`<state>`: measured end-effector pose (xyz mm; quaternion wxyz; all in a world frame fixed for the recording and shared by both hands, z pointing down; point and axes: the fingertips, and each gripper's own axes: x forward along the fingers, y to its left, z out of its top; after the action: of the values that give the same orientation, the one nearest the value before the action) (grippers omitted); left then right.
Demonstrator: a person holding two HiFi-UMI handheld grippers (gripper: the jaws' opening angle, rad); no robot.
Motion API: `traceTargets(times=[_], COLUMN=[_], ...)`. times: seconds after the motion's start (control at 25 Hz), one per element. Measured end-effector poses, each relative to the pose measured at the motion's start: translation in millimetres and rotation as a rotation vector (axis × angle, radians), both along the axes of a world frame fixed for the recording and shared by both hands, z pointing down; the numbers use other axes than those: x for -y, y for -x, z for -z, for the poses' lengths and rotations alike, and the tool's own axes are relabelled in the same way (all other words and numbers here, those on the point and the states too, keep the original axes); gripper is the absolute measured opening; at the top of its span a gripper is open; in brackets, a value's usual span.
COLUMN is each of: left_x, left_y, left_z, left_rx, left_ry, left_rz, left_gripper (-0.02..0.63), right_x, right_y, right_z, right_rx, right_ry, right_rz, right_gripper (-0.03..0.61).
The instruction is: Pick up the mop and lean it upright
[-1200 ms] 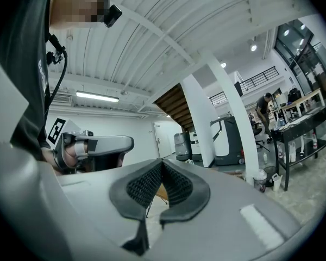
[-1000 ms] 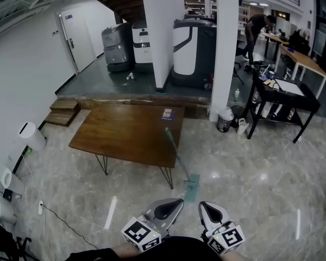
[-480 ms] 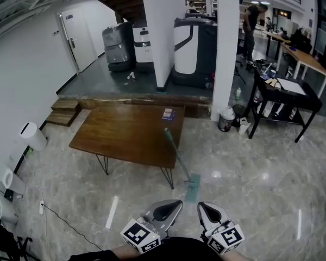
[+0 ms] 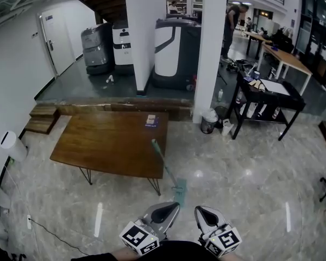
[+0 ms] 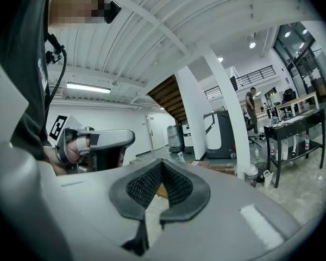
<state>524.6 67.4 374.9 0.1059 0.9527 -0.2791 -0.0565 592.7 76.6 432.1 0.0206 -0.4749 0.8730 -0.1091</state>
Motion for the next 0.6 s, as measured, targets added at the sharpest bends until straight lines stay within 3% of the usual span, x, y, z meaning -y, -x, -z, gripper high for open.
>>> traceTargets(times=[0.6], left_x=[109], left_y=[90], left_z=[-4], left_rx=[-0.031], left_ry=[-0.011], left_rz=[-0.039], left_gripper=[0.009], right_x=[111], right_y=[82], right_z=[6], right_rx=[-0.077], right_ry=[0.013], right_rz=[-0.063], right_gripper=[0.005])
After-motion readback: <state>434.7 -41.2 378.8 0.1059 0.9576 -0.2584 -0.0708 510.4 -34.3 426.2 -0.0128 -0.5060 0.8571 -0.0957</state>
